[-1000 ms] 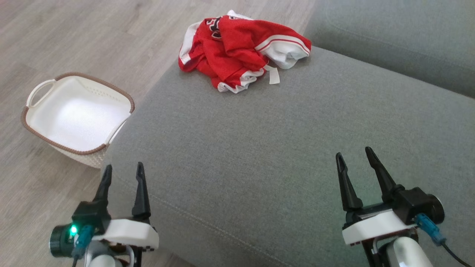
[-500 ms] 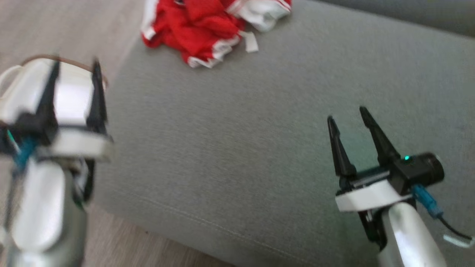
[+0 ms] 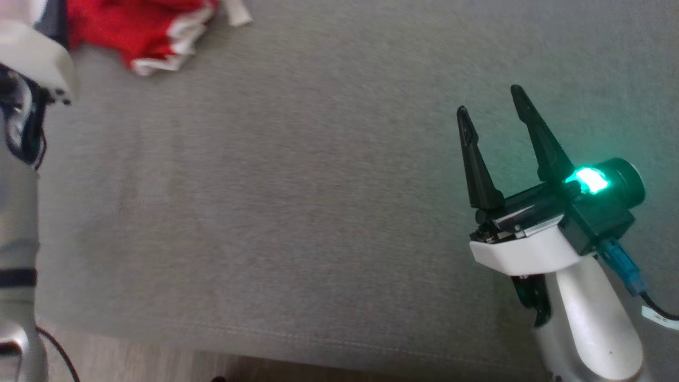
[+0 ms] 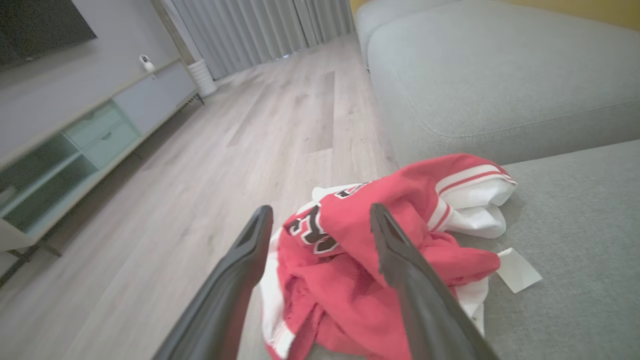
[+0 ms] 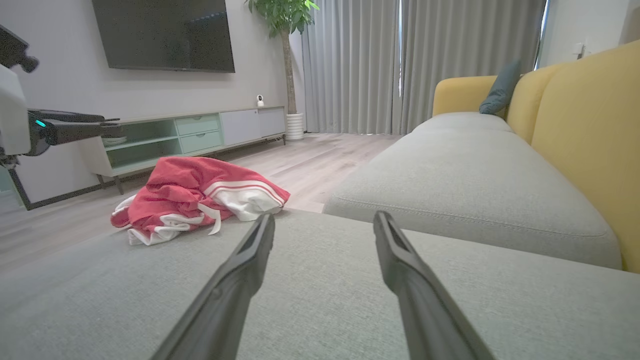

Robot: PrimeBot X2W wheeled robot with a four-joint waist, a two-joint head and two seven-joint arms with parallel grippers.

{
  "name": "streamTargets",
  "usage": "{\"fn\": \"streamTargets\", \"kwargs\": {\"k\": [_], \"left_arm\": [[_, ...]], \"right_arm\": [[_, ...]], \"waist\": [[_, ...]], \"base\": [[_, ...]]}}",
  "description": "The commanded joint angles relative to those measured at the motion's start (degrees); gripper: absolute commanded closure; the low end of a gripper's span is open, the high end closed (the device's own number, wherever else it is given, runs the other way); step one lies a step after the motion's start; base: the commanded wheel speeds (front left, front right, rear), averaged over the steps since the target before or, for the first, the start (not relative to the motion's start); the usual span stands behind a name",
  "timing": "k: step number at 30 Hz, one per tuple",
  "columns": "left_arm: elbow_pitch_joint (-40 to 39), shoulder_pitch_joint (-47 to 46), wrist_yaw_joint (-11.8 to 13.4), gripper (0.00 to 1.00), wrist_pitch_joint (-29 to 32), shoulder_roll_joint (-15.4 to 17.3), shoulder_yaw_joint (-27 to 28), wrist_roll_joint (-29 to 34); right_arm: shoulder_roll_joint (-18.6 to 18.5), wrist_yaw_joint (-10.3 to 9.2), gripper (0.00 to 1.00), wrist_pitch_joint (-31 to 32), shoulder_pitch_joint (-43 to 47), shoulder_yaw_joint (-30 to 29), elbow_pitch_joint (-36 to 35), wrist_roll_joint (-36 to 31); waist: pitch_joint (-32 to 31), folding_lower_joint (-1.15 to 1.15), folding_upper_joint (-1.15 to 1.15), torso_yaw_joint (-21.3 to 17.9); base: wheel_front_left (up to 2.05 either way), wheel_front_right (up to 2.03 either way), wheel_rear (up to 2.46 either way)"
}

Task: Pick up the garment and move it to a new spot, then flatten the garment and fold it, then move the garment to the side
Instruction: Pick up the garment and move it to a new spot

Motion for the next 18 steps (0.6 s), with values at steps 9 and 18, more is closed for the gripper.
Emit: {"fn": "streamTargets", "kwargs": {"k": [9, 18], "left_arm": [[10.8, -8.7, 0.8, 0.00, 3.5, 5.0, 4.6, -4.6], [16.7, -10.9, 1.1, 1.00, 0.2, 4.7, 5.2, -6.4]], "right_arm": [[0.0, 0.43, 0.00, -0.5, -1.1, 1.7, -6.5, -1.4], [0.0, 0.43, 0.00, -0.5, -1.5, 1.9, -7.0, -0.6]], "waist": [[9.0, -0.02, 0.00, -7.6], [10.0, -0.02, 0.00, -8.1]], "base": [[0.00, 0.00, 0.00], [0.00, 0.00, 0.00]]}}
